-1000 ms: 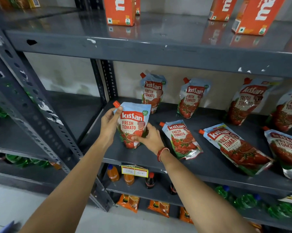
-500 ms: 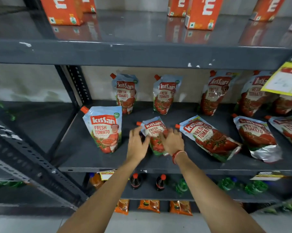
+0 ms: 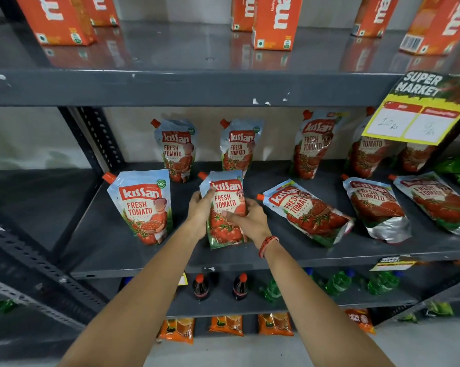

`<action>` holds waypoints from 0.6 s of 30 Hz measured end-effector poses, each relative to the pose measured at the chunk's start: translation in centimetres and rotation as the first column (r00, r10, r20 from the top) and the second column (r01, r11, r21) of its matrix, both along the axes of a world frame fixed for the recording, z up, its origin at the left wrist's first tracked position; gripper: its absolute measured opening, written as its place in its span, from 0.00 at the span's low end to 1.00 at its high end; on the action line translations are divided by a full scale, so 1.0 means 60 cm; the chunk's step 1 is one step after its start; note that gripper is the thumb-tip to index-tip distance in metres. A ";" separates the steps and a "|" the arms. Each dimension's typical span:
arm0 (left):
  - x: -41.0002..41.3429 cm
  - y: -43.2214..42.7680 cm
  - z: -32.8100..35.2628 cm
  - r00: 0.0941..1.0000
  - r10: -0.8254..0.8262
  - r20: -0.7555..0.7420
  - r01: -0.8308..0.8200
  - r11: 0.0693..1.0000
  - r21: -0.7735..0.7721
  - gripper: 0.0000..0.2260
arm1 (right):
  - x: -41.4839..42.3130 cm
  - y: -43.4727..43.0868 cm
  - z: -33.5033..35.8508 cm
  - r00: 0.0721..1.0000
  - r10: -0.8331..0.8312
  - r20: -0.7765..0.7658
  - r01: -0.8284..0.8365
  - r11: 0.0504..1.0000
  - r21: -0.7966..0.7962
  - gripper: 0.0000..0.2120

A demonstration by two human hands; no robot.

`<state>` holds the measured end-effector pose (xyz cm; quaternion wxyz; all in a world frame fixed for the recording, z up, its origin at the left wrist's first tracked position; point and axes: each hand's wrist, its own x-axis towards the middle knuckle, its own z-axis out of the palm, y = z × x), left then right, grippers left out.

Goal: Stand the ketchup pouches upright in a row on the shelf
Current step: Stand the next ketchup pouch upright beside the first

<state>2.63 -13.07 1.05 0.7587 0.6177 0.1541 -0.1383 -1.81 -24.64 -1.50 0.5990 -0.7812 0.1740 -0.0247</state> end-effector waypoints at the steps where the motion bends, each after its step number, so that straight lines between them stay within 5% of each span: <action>1: 0.001 0.000 0.011 0.998 0.002 0.058 -0.003 1.000 0.015 0.09 | 0.003 0.000 0.005 1.000 0.005 0.023 -0.005 1.000 0.003 0.27; 8: 0.007 0.009 0.061 0.919 -0.024 0.393 0.012 0.999 0.035 0.07 | 0.013 -0.001 0.039 0.988 0.043 0.147 -0.040 0.999 -0.023 0.27; 18: -0.035 0.028 0.021 0.897 -0.042 0.441 0.037 0.999 0.019 0.06 | 0.002 -0.003 -0.007 0.988 0.115 0.099 -0.087 0.964 -0.253 0.37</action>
